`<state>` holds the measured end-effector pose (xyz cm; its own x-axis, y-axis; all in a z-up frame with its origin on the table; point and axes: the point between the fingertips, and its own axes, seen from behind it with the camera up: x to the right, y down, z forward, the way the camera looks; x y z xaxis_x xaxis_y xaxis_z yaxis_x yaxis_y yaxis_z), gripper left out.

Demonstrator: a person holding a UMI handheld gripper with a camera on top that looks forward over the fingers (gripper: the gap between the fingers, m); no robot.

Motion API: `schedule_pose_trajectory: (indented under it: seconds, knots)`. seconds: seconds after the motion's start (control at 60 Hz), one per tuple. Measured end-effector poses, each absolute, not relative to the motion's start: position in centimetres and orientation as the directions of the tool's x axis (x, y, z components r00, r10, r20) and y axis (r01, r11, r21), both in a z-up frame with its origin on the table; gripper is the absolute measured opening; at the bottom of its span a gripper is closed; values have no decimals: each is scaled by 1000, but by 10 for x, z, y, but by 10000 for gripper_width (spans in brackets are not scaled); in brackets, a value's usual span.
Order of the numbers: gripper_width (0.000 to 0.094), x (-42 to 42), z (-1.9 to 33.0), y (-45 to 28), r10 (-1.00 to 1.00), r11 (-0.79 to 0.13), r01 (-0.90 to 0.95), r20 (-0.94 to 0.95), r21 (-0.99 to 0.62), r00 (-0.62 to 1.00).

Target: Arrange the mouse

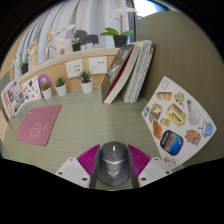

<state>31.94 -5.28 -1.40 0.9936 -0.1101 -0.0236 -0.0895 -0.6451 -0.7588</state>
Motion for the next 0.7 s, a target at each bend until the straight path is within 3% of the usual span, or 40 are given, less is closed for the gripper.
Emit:
schedule_pose_trajectory:
  seconds: [0.083, 0.317, 0.433, 0.533, 0.7]
  knots:
    - [463, 320, -14, -53, -120, -645, -98, -25, -758, 992]
    - [281, 321, -16, -55, -152, -688, -115, -13, -717, 988]
    - [280, 316, -6, -55, -192, -703, -134, 4, -698, 981]
    - [280, 297, 56, -44, -214, -649, -127, 20, -750, 977]
    - [279, 232, 228, -5, -204, -454, -75, 22, -888, 979]
